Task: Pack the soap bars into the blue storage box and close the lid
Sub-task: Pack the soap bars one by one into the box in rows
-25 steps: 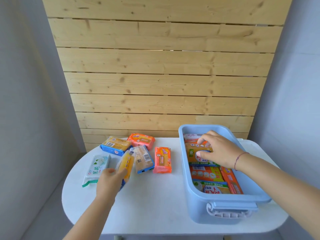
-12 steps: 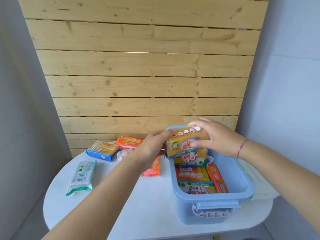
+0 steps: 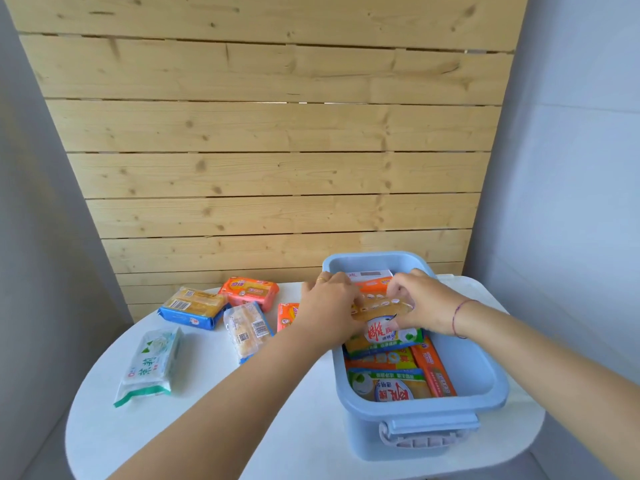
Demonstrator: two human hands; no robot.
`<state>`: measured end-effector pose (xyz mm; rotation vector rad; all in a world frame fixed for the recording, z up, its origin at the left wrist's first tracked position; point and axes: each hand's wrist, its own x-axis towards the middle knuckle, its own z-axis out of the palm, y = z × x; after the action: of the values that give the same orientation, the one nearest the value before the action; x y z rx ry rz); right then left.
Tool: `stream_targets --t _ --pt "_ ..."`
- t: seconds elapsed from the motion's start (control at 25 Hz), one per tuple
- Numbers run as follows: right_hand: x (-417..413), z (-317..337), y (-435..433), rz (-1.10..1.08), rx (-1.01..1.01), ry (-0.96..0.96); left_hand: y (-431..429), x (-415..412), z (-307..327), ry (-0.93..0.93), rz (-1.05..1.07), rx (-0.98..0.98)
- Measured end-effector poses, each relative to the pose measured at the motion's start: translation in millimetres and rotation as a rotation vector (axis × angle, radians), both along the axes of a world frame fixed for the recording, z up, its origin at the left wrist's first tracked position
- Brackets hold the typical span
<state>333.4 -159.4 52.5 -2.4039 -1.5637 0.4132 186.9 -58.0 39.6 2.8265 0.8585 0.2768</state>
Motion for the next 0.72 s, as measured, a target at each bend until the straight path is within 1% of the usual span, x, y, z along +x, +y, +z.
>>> stream_targets --t 0.08,0.16,0.2,0.28,0.32,0.36,0.44,0.48,0.52,0.56,0.6,0.64,0.68,0.72 --pt "-2.7 -4.0 -0.1 -0.030 0.026 -0.082 0.1 4.6 -5.3 -0.053 0.017 -0.086" --pt "-6.0 -8.9 0.2 -0.022 -0.017 -0.231 -2.2 9.1 -9.9 -0.103 0.020 -0.155" --pt "-7.7 -11.2 0.5 -0.013 -0.041 -0.276 -3.9 10.3 -11.6 -0.116 0.019 -0.172" --pt "-10.0 -12.2 0.6 -0.008 -0.072 -0.311 -7.2 10.3 -14.3 -0.144 0.006 -0.193" --pt "-11.2 -10.3 0.0 0.000 -0.083 -0.331 -8.3 8.6 -15.7 -0.195 -0.013 -0.239" --pt "-11.6 -7.9 -1.1 0.010 -0.096 -0.351 -8.8 4.9 -16.7 -0.285 -0.035 -0.327" --pt "-14.6 1.3 0.0 0.032 -0.105 -0.372 0.0 -14.7 -17.8 -0.552 -0.012 -0.506" --pt "-16.6 5.9 1.8 0.042 -0.100 -0.367 11.8 -29.5 -22.5 -0.691 0.084 -0.498" --pt "-18.6 9.5 4.1 0.048 -0.089 -0.352 29.0 -47.0 -31.6 -0.768 0.232 -0.410" --pt "-20.4 12.5 6.1 0.048 -0.081 -0.329 49.7 -67.7 -43.0 -0.745 0.416 -0.289" --pt "-22.2 14.6 7.8 0.048 -0.077 -0.311 73.0 -92.6 -57.6 -0.617 0.620 -0.192" --pt "-24.7 15.6 9.6 0.056 -0.080 -0.299 94.8 -119.5 -74.1 -0.429 0.818 -0.147" --pt "-27.3 15.5 11.2 0.069 -0.094 -0.288 111.8 -145.8 -89.4 -0.248 0.982 -0.163" --pt "-29.3 14.4 11.8 0.077 -0.111 -0.276 121.9 -167.5 -101.6 -0.108 1.098 -0.206"
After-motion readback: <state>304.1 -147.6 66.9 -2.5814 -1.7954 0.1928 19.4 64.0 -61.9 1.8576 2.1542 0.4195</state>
